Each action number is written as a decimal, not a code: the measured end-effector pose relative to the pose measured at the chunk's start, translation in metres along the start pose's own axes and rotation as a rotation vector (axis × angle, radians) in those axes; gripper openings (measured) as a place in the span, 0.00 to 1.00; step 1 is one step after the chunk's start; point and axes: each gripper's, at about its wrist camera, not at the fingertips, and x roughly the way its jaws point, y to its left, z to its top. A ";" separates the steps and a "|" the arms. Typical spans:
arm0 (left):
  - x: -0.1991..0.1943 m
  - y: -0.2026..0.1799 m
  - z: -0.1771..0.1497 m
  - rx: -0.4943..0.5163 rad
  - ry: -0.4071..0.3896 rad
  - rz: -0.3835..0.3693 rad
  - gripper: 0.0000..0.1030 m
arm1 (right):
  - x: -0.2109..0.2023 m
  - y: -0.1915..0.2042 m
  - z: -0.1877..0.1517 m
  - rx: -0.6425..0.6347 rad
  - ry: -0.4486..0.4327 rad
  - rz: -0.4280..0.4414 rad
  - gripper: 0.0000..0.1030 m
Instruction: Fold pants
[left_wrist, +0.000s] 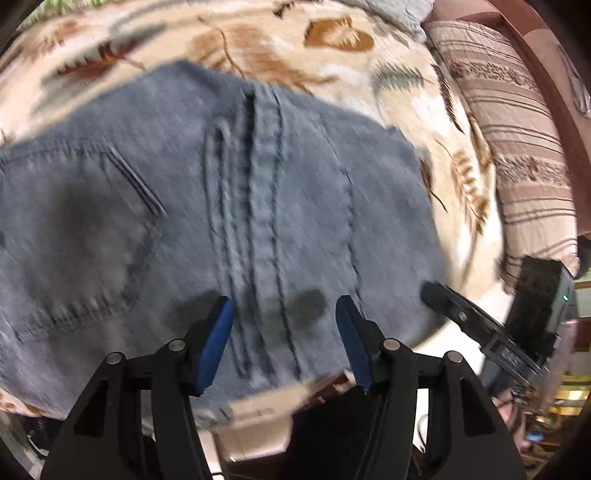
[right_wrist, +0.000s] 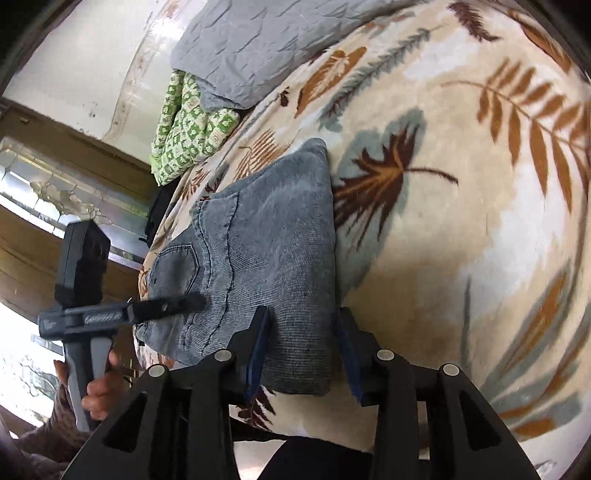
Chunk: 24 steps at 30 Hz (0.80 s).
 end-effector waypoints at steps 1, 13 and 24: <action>0.001 -0.002 -0.003 0.002 0.009 0.006 0.55 | 0.000 0.002 -0.001 -0.005 0.005 -0.002 0.38; -0.018 0.015 -0.003 -0.068 0.000 -0.086 0.64 | -0.044 0.002 -0.031 0.116 -0.093 0.118 0.44; 0.002 0.027 -0.025 -0.201 0.072 -0.235 0.74 | 0.006 -0.021 -0.037 0.349 -0.105 0.277 0.51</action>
